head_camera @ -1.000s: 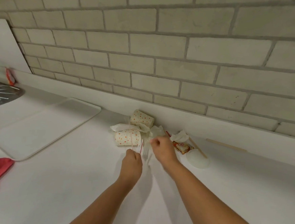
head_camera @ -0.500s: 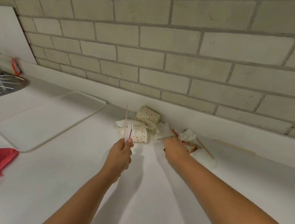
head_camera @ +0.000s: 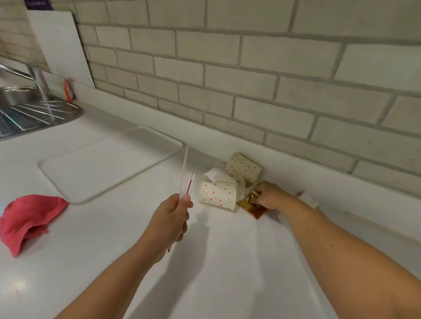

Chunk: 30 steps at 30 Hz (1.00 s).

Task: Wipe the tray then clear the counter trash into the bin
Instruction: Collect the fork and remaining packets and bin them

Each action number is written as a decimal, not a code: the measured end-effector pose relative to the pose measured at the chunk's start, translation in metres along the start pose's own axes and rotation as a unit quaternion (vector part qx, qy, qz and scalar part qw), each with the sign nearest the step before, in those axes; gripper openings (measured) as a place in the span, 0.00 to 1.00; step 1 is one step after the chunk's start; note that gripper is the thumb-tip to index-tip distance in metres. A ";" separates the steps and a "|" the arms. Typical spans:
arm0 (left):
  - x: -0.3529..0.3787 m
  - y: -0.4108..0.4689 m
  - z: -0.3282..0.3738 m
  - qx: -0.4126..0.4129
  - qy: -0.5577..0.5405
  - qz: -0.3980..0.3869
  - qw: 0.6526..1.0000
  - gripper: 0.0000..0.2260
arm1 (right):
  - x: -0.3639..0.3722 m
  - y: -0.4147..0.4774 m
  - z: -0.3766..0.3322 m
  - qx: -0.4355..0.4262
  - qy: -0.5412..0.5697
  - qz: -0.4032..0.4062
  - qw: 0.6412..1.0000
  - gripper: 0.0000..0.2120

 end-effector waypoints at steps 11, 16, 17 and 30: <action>-0.033 -0.041 -0.011 -0.045 -0.008 -0.025 0.999 0.11 | 0.019 -0.071 -0.005 -0.038 -0.118 -0.002 0.992 0.08; -0.062 -0.071 -0.016 -0.036 0.000 -0.030 0.999 0.11 | 0.026 -0.130 -0.017 -0.036 -0.076 -0.111 0.990 0.11; -0.069 -0.077 -0.018 -0.037 0.001 -0.029 0.999 0.11 | 0.025 -0.141 -0.020 -0.035 -0.069 -0.126 0.989 0.16; -0.152 -0.133 -0.048 -0.045 -0.031 0.013 0.998 0.10 | 0.056 -0.163 -0.079 0.007 -0.133 -0.240 0.962 0.46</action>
Point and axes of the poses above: each hand's wrist, its own y-axis towards the middle knuckle, its own x-axis out of the palm, z = x × y, the point moved 5 cm from there along y, towards the middle knuckle
